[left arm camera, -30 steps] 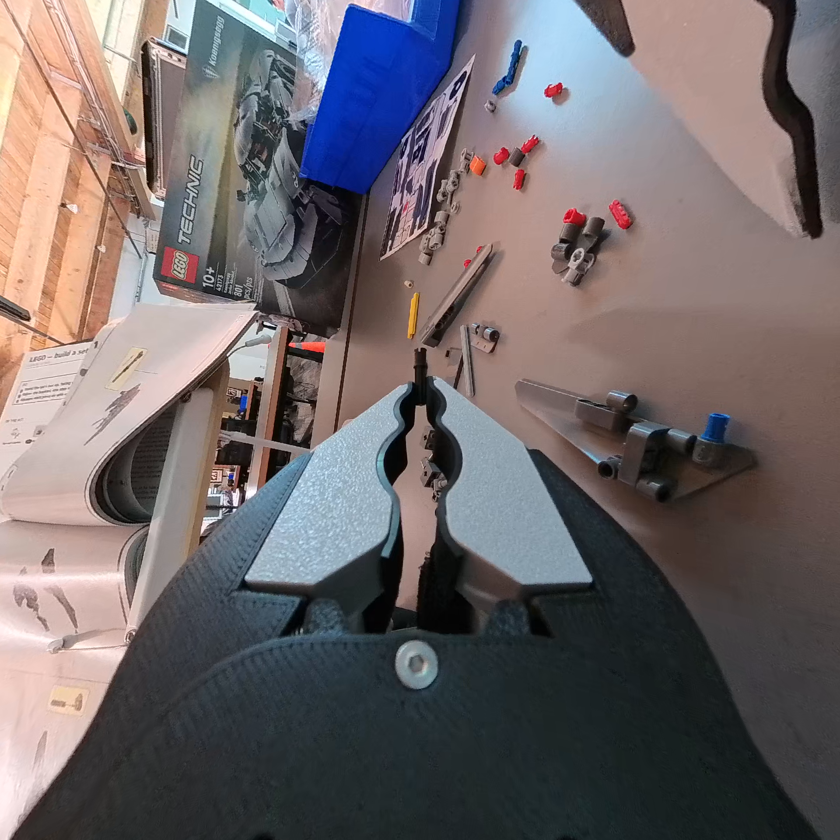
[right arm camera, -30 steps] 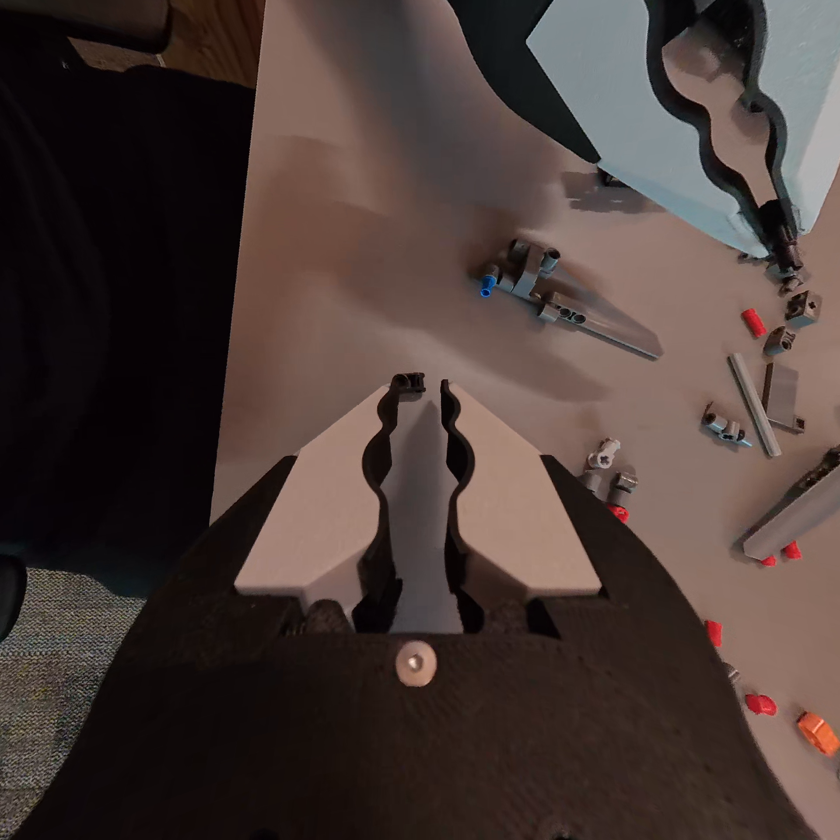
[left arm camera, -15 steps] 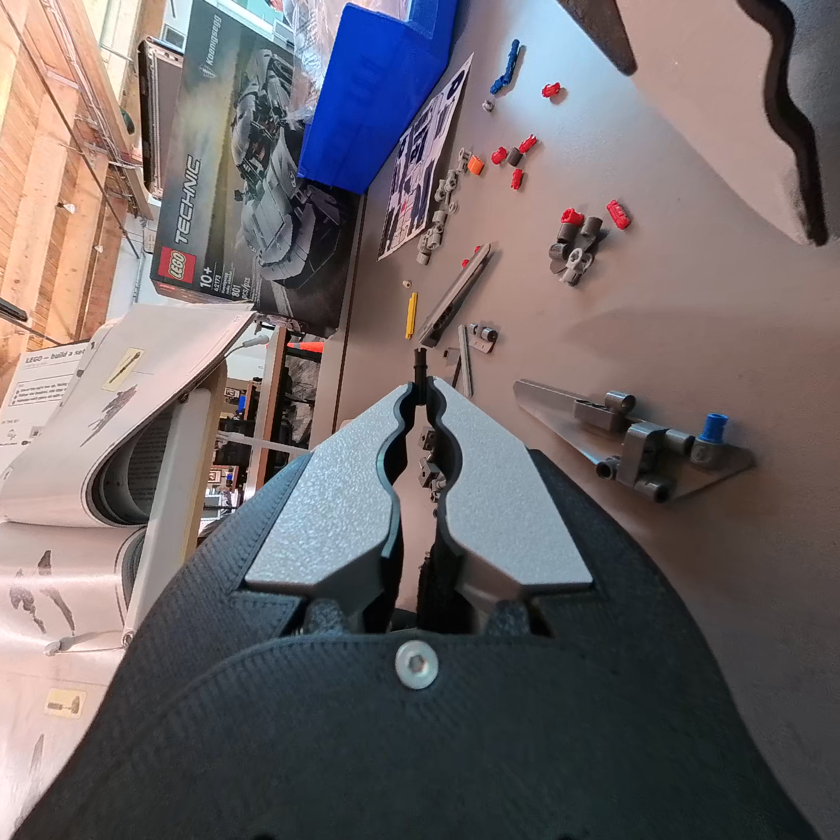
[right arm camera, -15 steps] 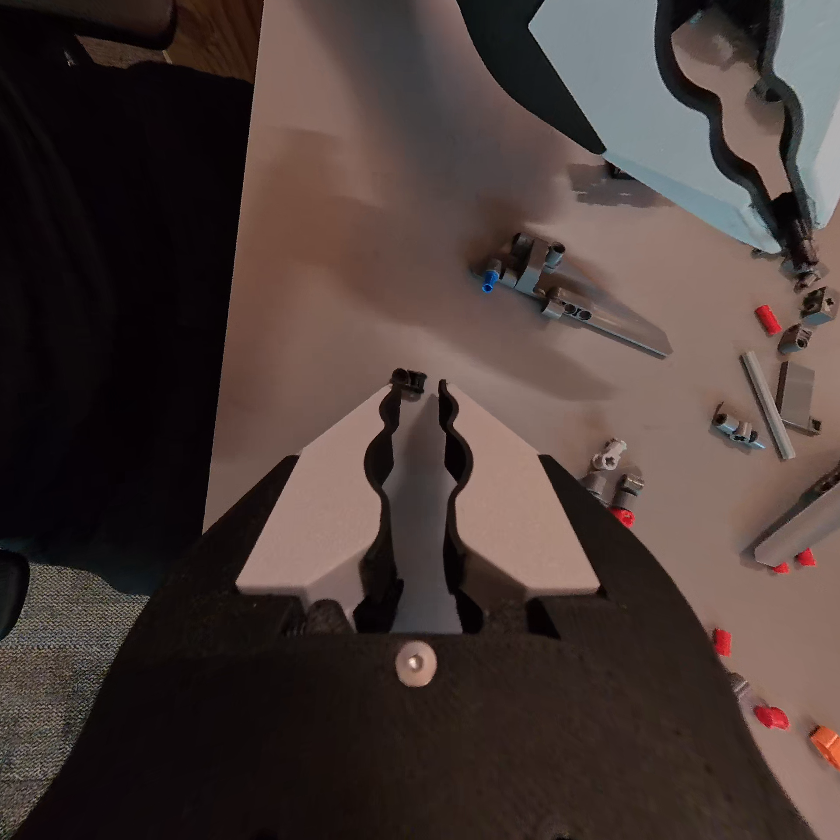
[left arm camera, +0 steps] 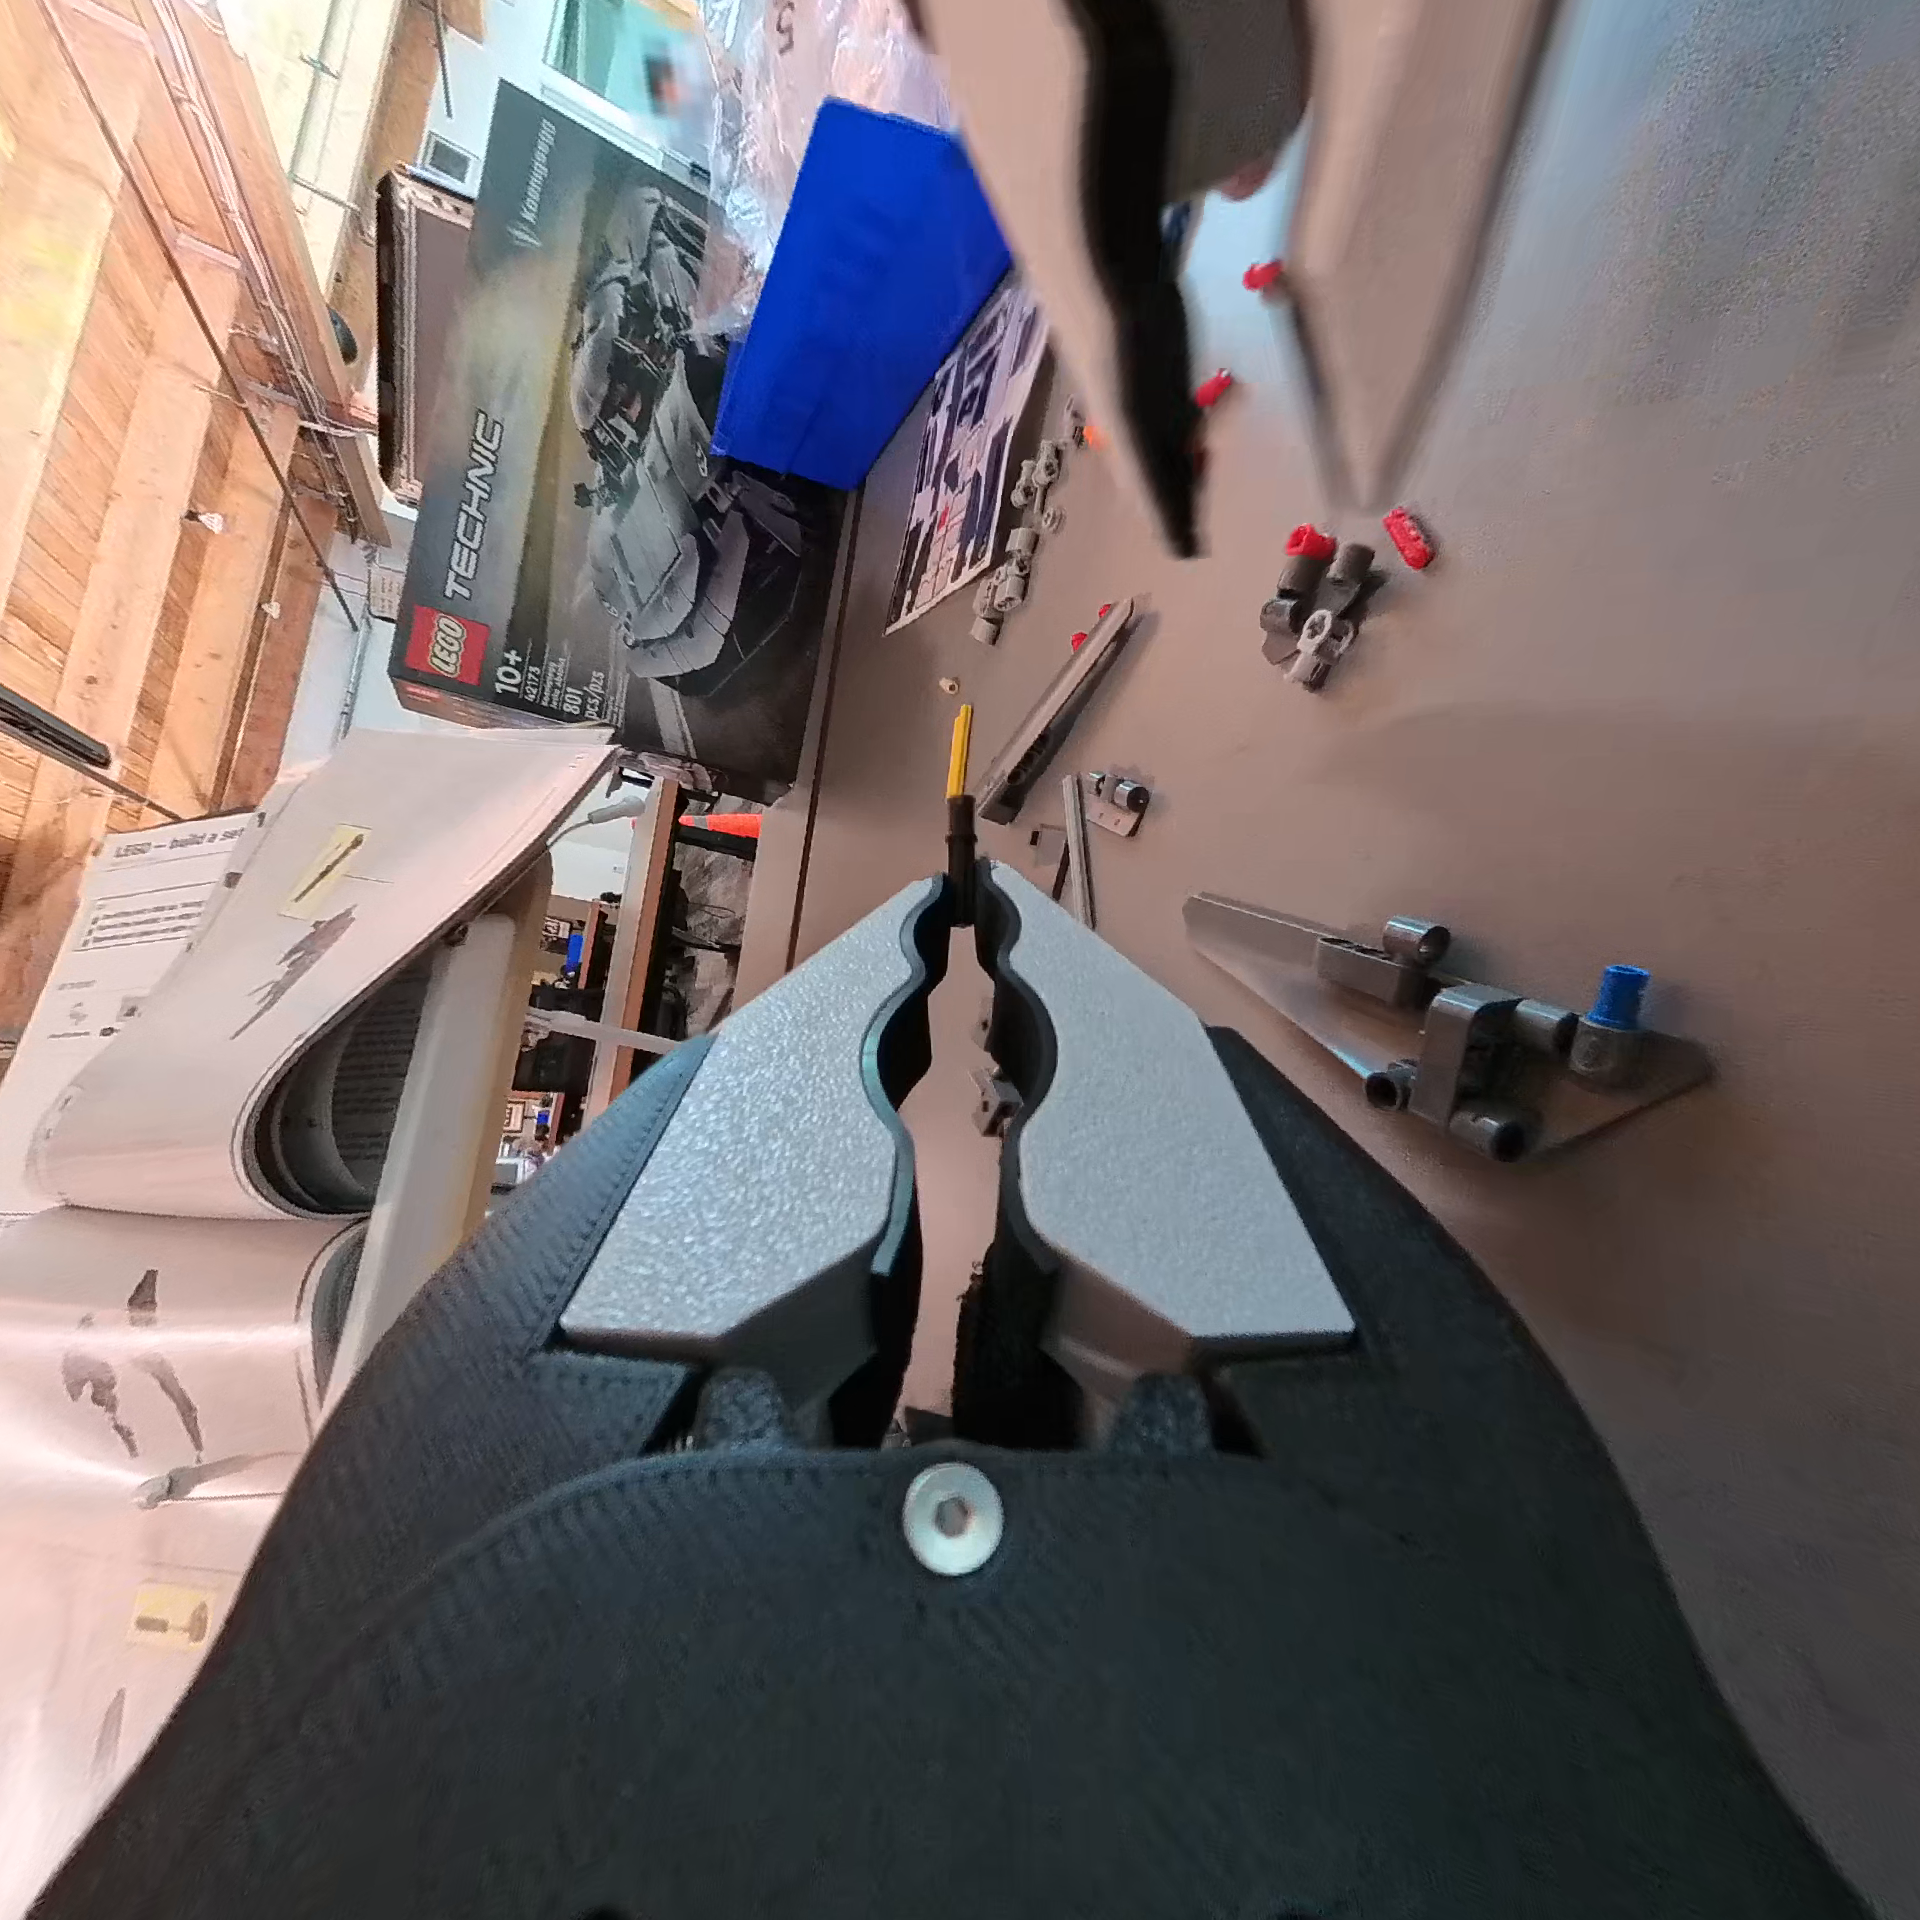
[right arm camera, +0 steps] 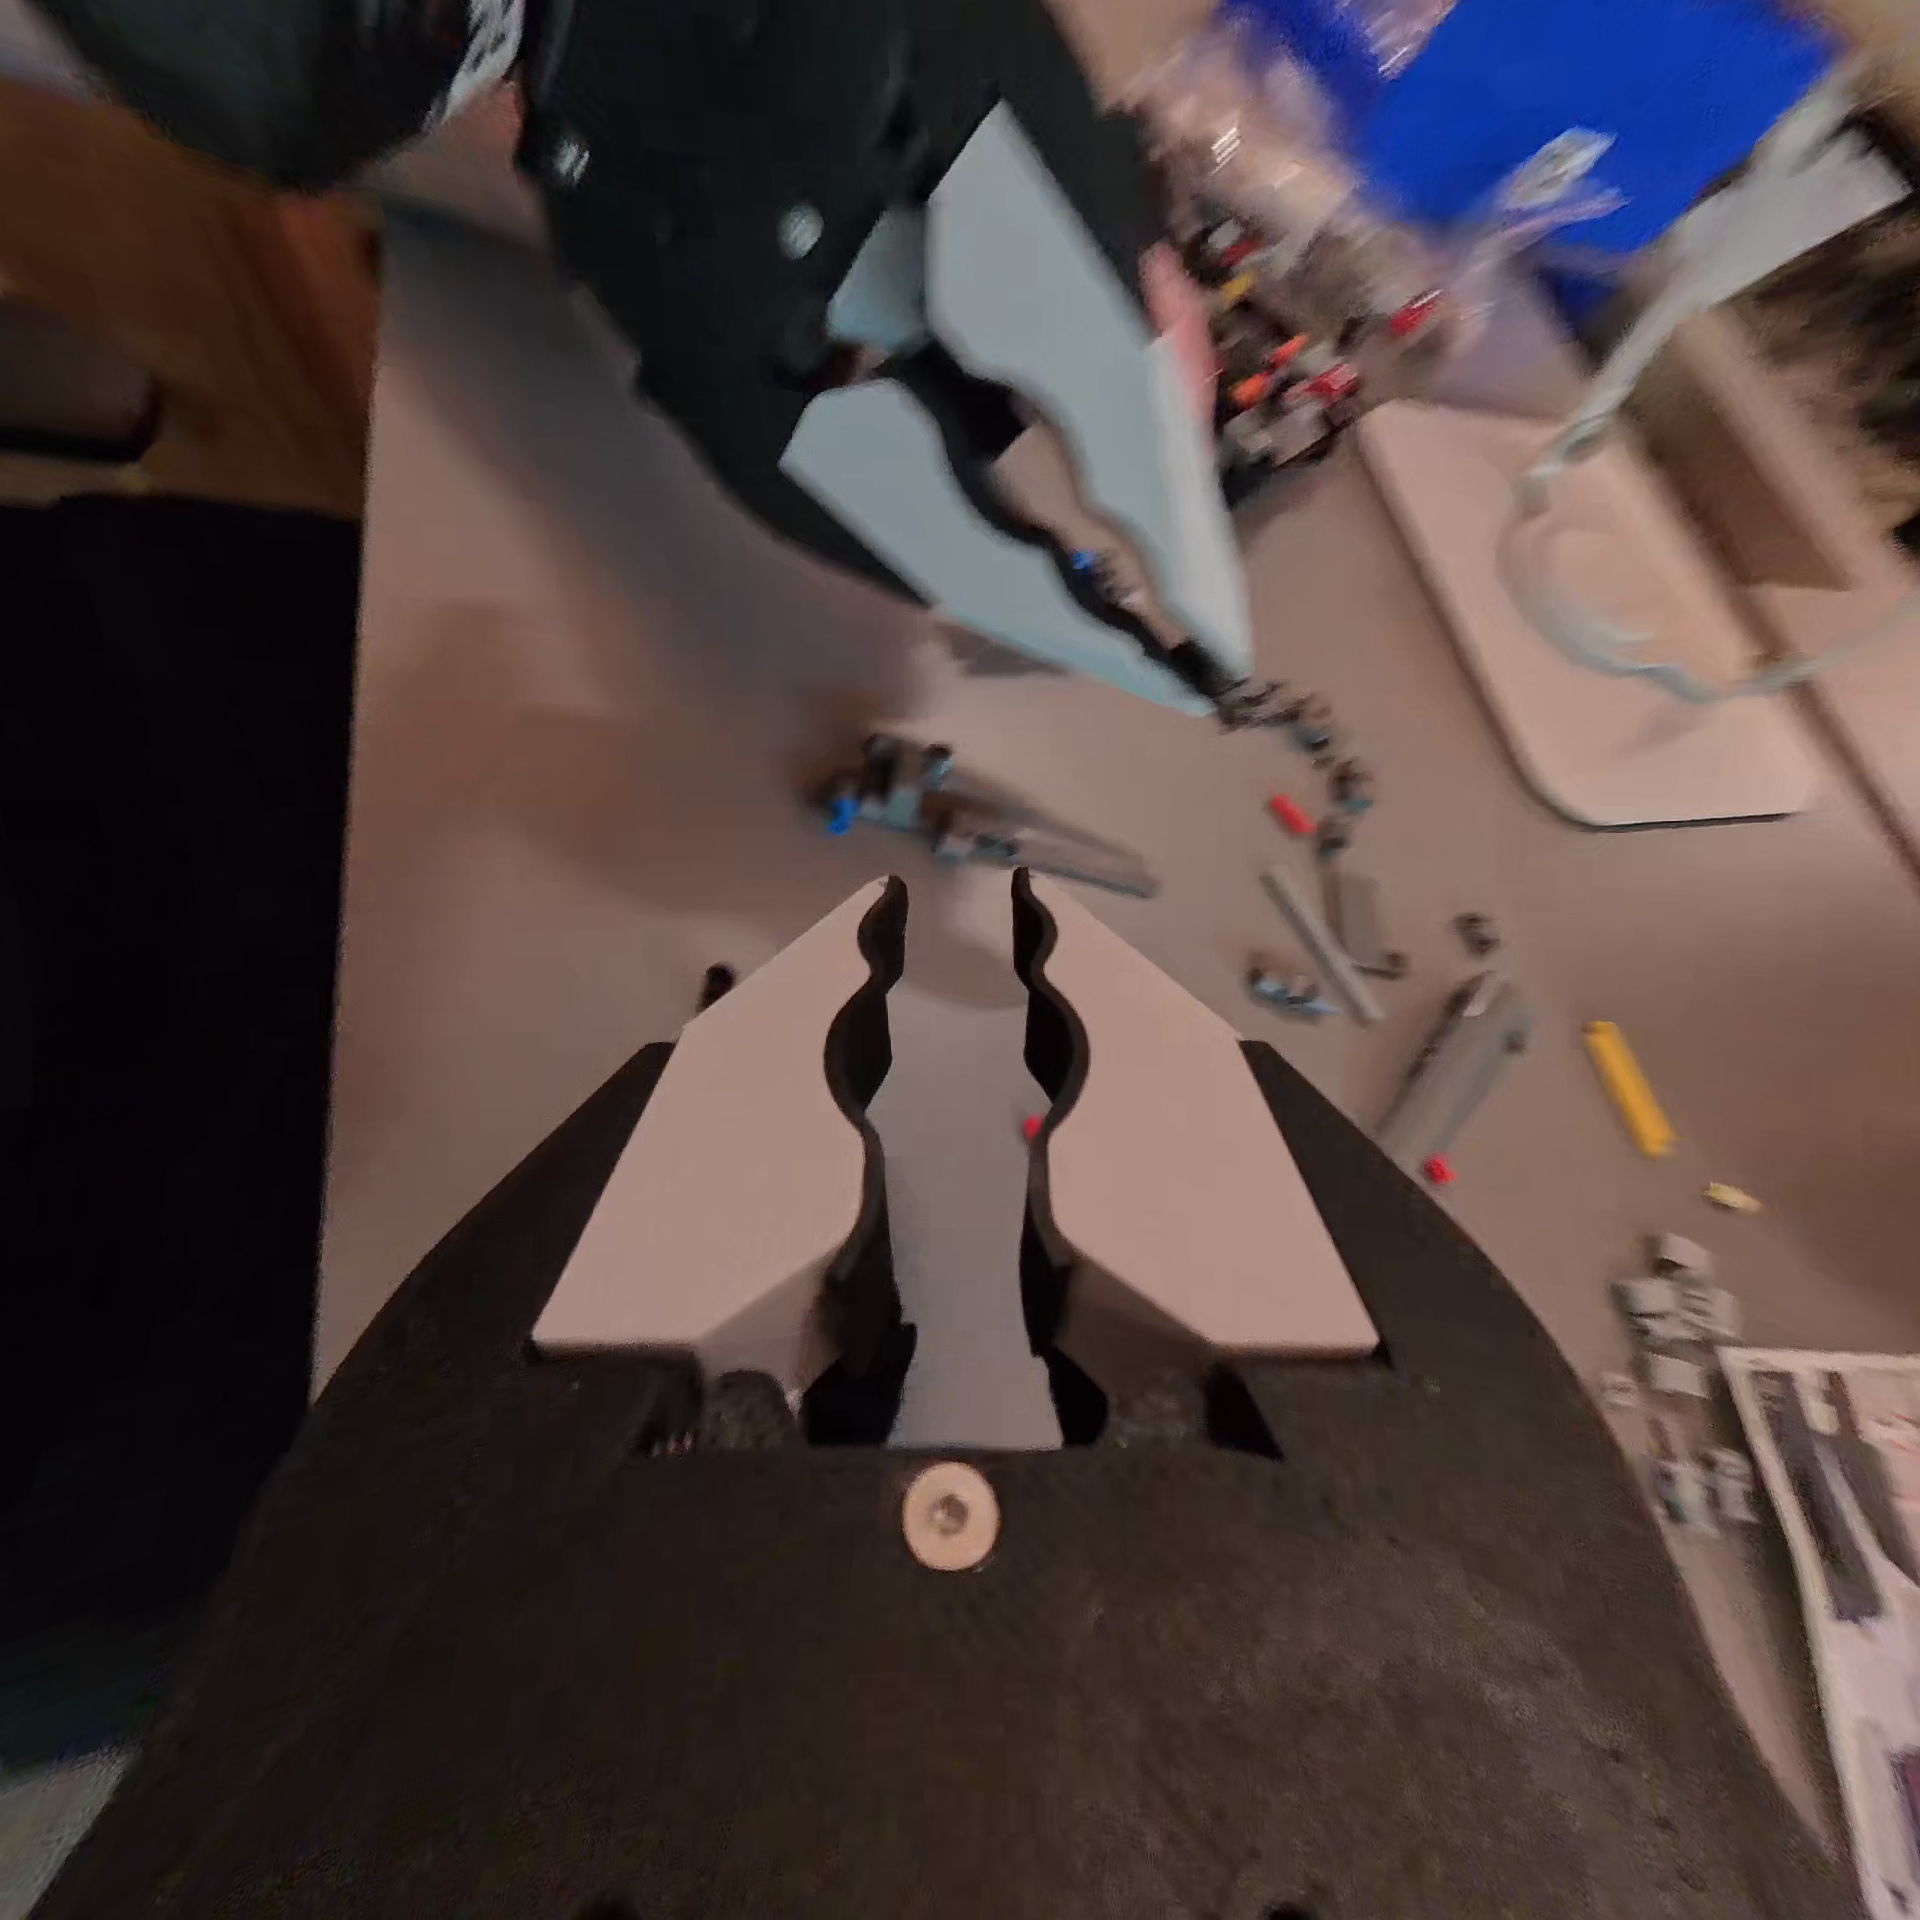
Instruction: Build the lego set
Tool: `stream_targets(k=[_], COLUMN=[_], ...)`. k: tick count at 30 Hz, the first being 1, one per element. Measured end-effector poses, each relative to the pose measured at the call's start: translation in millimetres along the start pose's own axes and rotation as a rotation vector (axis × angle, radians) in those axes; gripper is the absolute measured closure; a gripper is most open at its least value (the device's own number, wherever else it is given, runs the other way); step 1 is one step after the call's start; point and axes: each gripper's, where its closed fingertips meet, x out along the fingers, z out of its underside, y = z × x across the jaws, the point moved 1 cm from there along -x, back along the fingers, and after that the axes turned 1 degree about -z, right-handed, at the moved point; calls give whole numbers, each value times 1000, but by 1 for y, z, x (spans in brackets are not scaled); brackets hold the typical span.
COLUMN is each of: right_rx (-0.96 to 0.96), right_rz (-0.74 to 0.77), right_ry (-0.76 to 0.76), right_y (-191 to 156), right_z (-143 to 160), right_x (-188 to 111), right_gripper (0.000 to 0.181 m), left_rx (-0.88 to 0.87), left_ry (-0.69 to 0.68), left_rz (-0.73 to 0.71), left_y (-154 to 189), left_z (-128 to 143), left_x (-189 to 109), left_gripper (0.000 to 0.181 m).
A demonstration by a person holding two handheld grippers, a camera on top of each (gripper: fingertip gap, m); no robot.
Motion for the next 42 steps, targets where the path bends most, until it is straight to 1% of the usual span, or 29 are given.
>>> stream_targets(k=[2,4,7,10,12,17,21,23,27,33,36,39,42], right_rx=[-16,-78,-222,-370,-458,-596,-666,-688,-638,-384,-297,-247,-249], right_rz=[109,220,334,406,430,475,498,517,497,399,345,297,272], right_ry=[46,52,0,-120,-187,-279,-302,-309,-270,-99,-39,-1,-3], right_y=[16,28,33,38,40,40,37,38,38,38,38,37,34], right_z=[-12,-20,-28,-23,-18,-11,-11,-11,-12,-15,-16,-16,-14], right_x=[-5,-7,-3,7,14,25,31,31,31,27,25,22,23], right_gripper=[165,165,166,166,166,170,173,179,180,180,180,180,180], left_rx=[6,16,34,56,58,58,73,80,74,28,13,35,70], left_ry=[1,9,25,30,33,43,43,41,49,79,85,109,119], left_rz=[0,1,11,9,10,15,30,30,35,-6,7,36,45], left_y=[0,2,5,6,7,6,10,11,11,2,1,3,5], left_z=[0,-2,-5,-8,-9,-11,-14,-14,-14,-19,-18,-19,-21], left_x=[0,0,-2,-3,-4,-6,-7,-7,-8,-9,-9,-12,-13], left_gripper=[180,180,181,181,181,181,180,180,180,178,174,167,168])
